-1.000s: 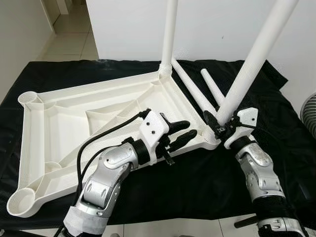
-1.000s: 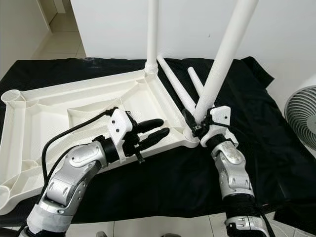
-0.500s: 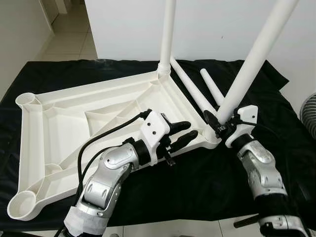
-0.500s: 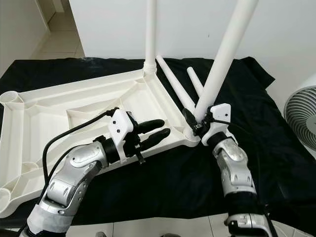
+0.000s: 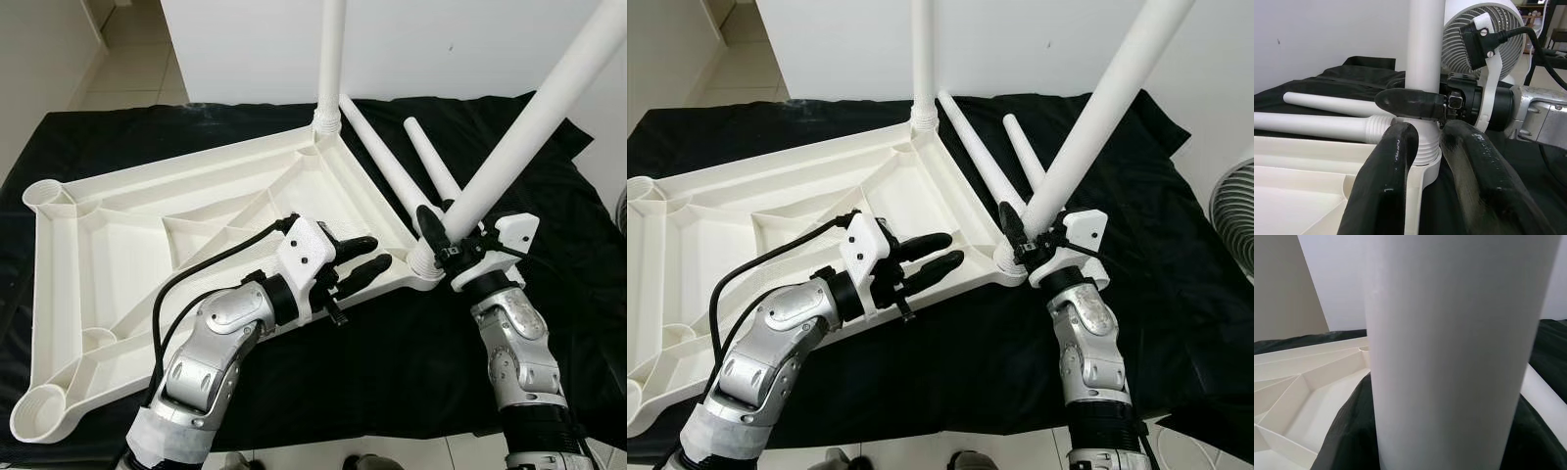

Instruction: Building children table

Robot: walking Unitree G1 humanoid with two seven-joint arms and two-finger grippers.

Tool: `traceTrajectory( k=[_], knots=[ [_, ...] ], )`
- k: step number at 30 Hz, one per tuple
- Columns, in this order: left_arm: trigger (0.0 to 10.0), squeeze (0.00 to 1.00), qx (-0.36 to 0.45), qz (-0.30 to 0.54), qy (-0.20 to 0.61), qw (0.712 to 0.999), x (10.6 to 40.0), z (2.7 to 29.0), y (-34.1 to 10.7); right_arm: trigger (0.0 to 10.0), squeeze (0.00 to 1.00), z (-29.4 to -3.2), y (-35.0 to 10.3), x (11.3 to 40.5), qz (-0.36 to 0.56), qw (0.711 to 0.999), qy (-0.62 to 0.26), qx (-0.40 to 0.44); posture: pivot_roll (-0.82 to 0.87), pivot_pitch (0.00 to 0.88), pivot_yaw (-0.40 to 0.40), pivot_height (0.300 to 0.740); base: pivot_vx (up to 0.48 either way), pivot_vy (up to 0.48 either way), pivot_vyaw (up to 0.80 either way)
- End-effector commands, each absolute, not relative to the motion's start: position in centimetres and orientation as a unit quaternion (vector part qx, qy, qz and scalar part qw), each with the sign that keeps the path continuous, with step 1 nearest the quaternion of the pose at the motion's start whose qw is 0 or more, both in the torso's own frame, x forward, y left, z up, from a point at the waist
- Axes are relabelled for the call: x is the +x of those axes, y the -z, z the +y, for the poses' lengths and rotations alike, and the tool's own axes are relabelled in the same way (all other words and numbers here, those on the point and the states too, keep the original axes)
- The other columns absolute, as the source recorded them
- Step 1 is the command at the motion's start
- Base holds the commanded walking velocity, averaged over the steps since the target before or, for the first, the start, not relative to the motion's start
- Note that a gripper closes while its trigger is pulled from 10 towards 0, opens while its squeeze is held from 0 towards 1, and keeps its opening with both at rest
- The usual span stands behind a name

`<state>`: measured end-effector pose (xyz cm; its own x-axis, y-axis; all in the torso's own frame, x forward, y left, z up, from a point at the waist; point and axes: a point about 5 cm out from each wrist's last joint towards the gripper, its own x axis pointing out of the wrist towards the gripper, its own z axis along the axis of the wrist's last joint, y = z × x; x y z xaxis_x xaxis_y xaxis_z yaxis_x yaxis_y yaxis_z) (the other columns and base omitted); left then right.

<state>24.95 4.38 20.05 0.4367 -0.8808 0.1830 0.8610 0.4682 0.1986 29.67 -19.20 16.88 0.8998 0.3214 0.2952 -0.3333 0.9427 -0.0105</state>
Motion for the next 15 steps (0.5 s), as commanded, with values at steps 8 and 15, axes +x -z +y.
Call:
traceTrajectory(
  k=[8,15],
  knots=[
    [10.0,0.0,0.037,-0.138,0.492,0.859,25.2,4.4,-20.3,10.0,0.0,-17.6,-18.1,29.7,-0.156,0.968,-0.197,0.027,-0.14,0.094,0.064,0.74,0.0,0.0,0.0],
    [10.0,0.0,0.037,-0.138,0.493,0.858,25.1,4.2,-20.4,10.0,0.0,-17.0,-22.1,30.0,-0.207,0.954,-0.213,0.03,-0.13,0.093,0.063,0.74,0.0,0.0,0.0]
  ],
)
